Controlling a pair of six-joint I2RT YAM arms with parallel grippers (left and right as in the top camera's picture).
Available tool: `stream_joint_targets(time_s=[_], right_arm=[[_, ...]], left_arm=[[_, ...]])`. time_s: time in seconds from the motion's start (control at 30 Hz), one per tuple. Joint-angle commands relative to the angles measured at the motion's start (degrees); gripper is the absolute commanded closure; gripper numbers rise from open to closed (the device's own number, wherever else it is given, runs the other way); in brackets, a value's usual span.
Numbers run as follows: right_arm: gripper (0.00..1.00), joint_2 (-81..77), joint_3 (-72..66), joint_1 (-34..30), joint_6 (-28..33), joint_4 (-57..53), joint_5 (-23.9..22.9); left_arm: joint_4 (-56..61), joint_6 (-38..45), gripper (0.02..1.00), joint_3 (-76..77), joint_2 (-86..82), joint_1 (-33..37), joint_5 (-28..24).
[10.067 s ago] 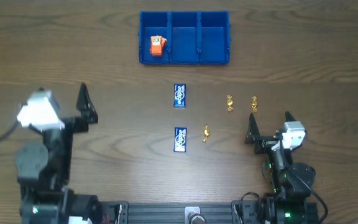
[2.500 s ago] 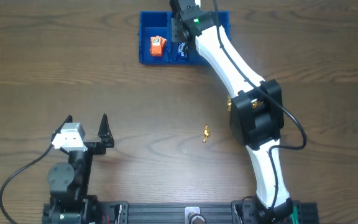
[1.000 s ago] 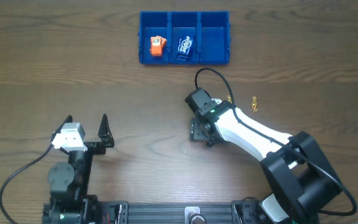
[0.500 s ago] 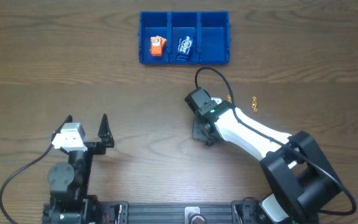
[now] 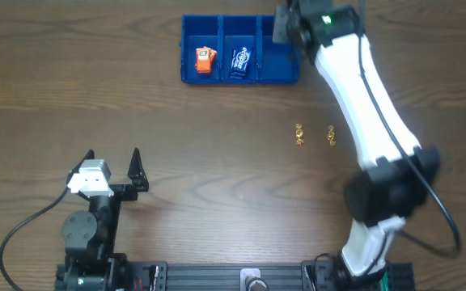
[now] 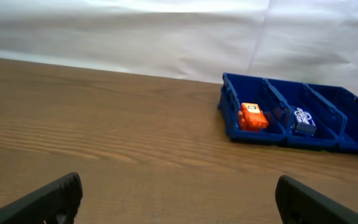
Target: Sort Candies Into Trays
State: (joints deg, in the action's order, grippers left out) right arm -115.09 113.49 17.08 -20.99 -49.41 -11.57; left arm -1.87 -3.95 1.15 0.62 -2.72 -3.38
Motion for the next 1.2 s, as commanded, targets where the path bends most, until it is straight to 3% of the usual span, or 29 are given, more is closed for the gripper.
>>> stream_joint_targets(time_s=[0.03,0.2,0.27,0.3,0.33,0.37,0.43,0.57,0.7,0.83,1.2], right_arm=[[0.831,-9.05,1.51,-0.76,2.64,2.93,1.77],[0.822,-12.57,1.49,-0.81,2.67,4.07,2.21],[0.776,-12.66,1.49,-0.81,2.67,4.11,2.21],[0.687,-12.66,1.49,-0.81,2.71,4.11,2.21],[0.492,-12.66,1.49,-0.81,2.93,4.09,2.21],[0.364,-12.66,1.49,-0.81,2.95,4.09,2.21],[0.220,-11.72,1.22,-0.66,3.52,4.11,2.19],[0.209,-4.37,-5.44,-0.76,3.56,4.26,2.16],[0.222,13.99,-32.39,-0.63,3.48,10.19,2.34],[0.226,18.03,-47.69,-0.33,2.73,10.75,5.14],[0.255,10.25,-53.40,-0.22,1.55,15.21,5.25]], left_arm=[[-2.36,0.98,0.020,-0.87,-0.31,0.22,-0.70],[-2.36,0.98,0.020,-0.87,-0.31,0.22,-0.70],[-2.36,0.98,0.023,-0.87,-0.31,0.22,-0.70],[-2.36,0.98,0.020,-0.87,-0.31,0.22,-0.70],[-2.36,0.98,0.020,-0.87,-0.31,0.22,-0.70],[-2.36,1.01,0.020,-0.87,-0.31,0.22,-0.70],[-2.36,0.98,0.020,-0.87,-0.31,0.22,-0.70],[-2.36,1.01,0.020,-0.87,-0.31,0.22,-0.70],[-2.36,0.98,0.020,-0.87,-0.31,0.22,-0.70],[-2.36,0.98,0.020,-0.87,-0.31,0.22,-0.70],[-2.36,0.98,0.020,-0.87,-0.31,0.22,-0.70]])
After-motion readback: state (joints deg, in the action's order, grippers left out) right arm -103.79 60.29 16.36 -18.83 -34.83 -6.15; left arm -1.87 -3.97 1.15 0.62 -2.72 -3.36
